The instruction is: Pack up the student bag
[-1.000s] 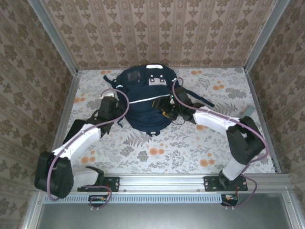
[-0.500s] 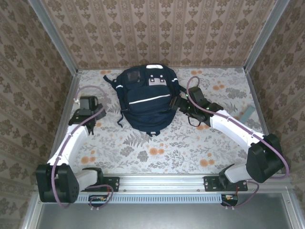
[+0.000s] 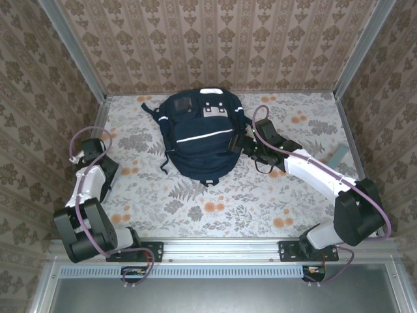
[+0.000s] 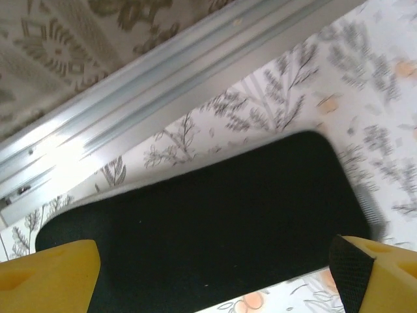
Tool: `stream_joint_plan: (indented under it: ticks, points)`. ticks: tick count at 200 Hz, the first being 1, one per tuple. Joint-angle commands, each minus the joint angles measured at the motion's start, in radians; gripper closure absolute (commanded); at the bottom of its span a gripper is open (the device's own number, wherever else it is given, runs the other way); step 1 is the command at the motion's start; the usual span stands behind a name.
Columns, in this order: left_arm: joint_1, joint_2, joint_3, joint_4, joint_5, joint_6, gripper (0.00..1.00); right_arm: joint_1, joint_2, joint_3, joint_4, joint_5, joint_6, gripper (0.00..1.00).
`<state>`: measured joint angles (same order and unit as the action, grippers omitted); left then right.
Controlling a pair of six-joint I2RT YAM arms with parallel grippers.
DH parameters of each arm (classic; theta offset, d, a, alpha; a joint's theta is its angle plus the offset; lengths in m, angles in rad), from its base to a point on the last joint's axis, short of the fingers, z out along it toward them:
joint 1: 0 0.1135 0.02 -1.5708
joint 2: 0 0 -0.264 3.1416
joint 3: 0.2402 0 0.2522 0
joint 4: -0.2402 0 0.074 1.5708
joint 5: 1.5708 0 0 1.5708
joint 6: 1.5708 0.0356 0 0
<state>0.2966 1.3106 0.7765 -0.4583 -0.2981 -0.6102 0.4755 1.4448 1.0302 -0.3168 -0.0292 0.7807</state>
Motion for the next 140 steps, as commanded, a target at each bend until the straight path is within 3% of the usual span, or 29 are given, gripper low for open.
stream_joint_plan:
  ticks: [1,74,140]
  points:
    - [0.007,0.027,-0.014,-0.016,0.061,-0.027,0.07,0.002,0.002,-0.001,0.006,-0.022,-0.002,0.03]
    - [-0.035,0.108,-0.035,0.054,0.184,-0.043,0.09,0.003,-0.005,0.002,-0.006,-0.02,-0.006,0.04]
    - [-0.312,0.081,-0.026,0.098,0.305,-0.212,0.09,0.003,-0.007,-0.003,-0.004,-0.02,-0.002,0.04]
